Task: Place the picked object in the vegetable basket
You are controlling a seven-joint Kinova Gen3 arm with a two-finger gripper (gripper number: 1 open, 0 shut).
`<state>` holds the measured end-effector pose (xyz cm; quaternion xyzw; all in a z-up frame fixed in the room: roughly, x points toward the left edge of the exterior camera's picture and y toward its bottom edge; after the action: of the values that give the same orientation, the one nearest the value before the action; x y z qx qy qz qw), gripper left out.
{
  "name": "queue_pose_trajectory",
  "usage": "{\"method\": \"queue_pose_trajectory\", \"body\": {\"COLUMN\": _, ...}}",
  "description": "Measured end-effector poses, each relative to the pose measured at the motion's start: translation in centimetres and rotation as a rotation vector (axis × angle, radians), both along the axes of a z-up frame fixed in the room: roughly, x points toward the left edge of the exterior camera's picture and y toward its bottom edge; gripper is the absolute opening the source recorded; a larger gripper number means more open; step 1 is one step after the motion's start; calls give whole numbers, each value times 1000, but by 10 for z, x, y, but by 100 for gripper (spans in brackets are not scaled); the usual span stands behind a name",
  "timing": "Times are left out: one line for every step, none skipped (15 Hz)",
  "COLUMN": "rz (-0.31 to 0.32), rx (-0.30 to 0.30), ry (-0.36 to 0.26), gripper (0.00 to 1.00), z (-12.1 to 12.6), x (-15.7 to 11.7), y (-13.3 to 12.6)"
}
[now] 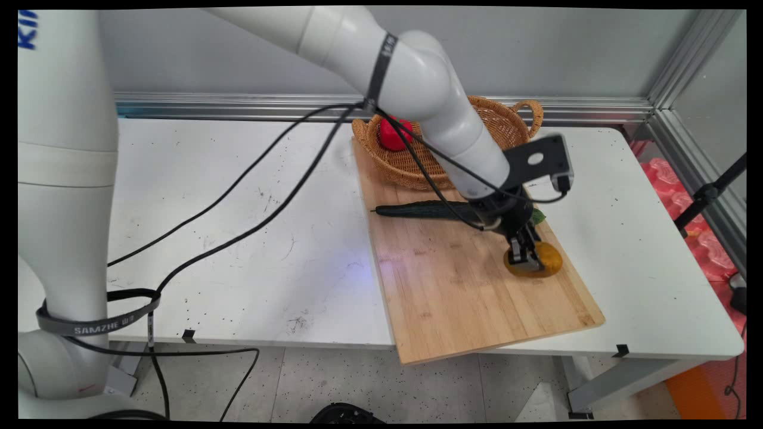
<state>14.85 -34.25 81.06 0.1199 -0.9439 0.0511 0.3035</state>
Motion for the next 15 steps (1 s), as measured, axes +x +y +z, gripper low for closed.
{"method": "queue_pose_trajectory", "body": {"rz": 4, "rx": -4, "ry": 8, "gripper": 0, "z": 9, "x": 4, "y": 2}}
{"method": "queue_pose_trajectory", "body": {"rz": 8, "rx": -7, "ry": 14, "gripper": 0, "z": 16, "x": 7, "y": 3}}
{"method": "queue_pose_trajectory", "body": {"rz": 11, "rx": -10, "ry": 19, "gripper": 0, "z": 21, "x": 10, "y": 4}}
{"method": "queue_pose_trajectory", "body": {"rz": 17, "rx": -14, "ry": 26, "gripper": 0, "z": 29, "x": 14, "y": 6}}
{"method": "queue_pose_trajectory", "body": {"rz": 22, "rx": -17, "ry": 31, "gripper": 0, "z": 35, "x": 17, "y": 7}}
{"method": "queue_pose_trajectory", "body": {"rz": 30, "rx": -20, "ry": 37, "gripper": 0, "z": 43, "x": 22, "y": 8}}
{"method": "queue_pose_trajectory", "body": {"rz": 37, "rx": -22, "ry": 42, "gripper": 0, "z": 48, "x": 25, "y": 9}}
{"method": "queue_pose_trajectory", "body": {"rz": 49, "rx": -23, "ry": 50, "gripper": 0, "z": 56, "x": 30, "y": 10}}
{"method": "queue_pose_trajectory", "body": {"rz": 68, "rx": -25, "ry": 59, "gripper": 0, "z": 66, "x": 37, "y": 12}}
{"method": "queue_pose_trajectory", "body": {"rz": 90, "rx": -25, "ry": 67, "gripper": 0, "z": 74, "x": 45, "y": 13}}
{"method": "queue_pose_trajectory", "body": {"rz": 112, "rx": -24, "ry": 73, "gripper": 0, "z": 81, "x": 53, "y": 14}}
{"method": "queue_pose_trajectory", "body": {"rz": 142, "rx": -21, "ry": 80, "gripper": 0, "z": 89, "x": 62, "y": 15}}
{"method": "queue_pose_trajectory", "body": {"rz": 170, "rx": -18, "ry": 85, "gripper": 0, "z": 96, "x": 70, "y": 16}}
{"method": "queue_pose_trajectory", "body": {"rz": 189, "rx": -17, "ry": 88, "gripper": 0, "z": 100, "x": 76, "y": 16}}
{"method": "queue_pose_trajectory", "body": {"rz": 223, "rx": -14, "ry": 92, "gripper": 0, "z": 106, "x": 86, "y": 16}}
